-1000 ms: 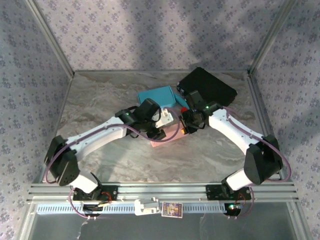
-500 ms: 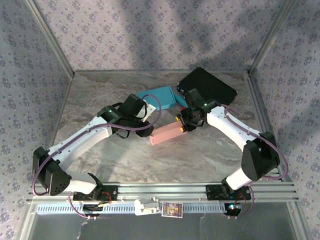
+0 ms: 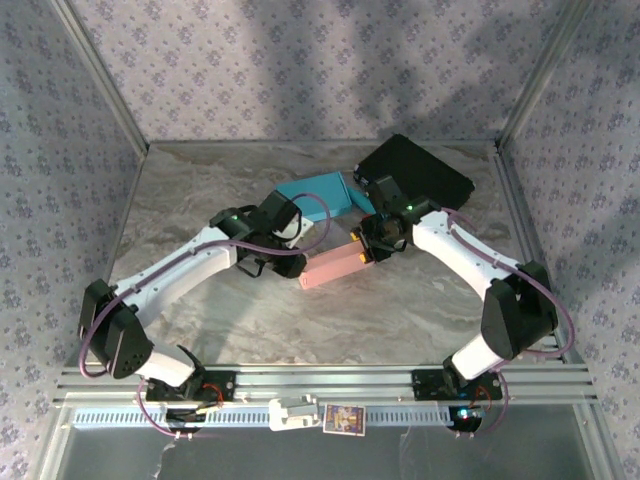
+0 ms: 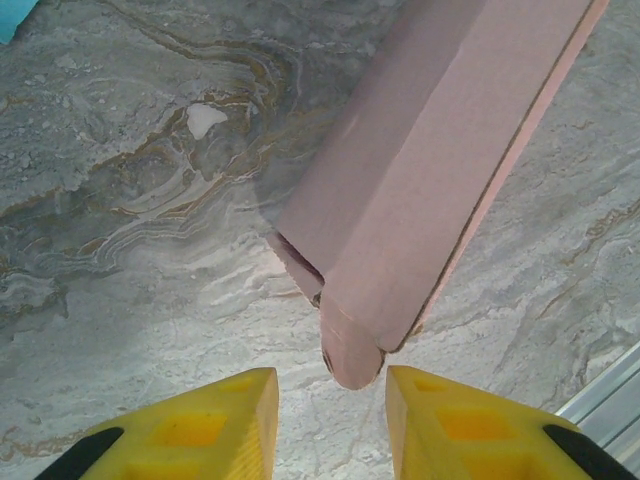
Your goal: Fold the paper box
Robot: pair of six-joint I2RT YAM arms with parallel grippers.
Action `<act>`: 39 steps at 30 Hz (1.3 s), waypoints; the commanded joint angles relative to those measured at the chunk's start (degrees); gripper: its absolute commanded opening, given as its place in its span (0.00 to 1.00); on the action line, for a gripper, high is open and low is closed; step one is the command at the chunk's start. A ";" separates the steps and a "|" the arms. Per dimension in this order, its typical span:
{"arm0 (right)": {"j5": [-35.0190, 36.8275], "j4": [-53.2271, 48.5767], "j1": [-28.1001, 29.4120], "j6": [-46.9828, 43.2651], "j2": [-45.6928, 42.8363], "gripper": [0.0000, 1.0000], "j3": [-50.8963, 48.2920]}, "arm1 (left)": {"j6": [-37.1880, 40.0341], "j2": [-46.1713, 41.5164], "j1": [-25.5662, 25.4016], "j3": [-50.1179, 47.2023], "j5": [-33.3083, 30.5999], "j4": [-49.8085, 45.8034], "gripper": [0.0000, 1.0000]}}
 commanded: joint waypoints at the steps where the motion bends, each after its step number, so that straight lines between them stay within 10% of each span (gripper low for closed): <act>1: 0.51 -2.42 -0.47 0.95 1.71 0.40 0.80 | 0.42 1.13 -0.24 2.11 -1.19 -0.79 0.33; 39: -0.97 -1.99 -0.47 3.80 2.81 0.39 0.80 | -6.79 4.85 -1.55 6.09 -2.19 -1.72 0.07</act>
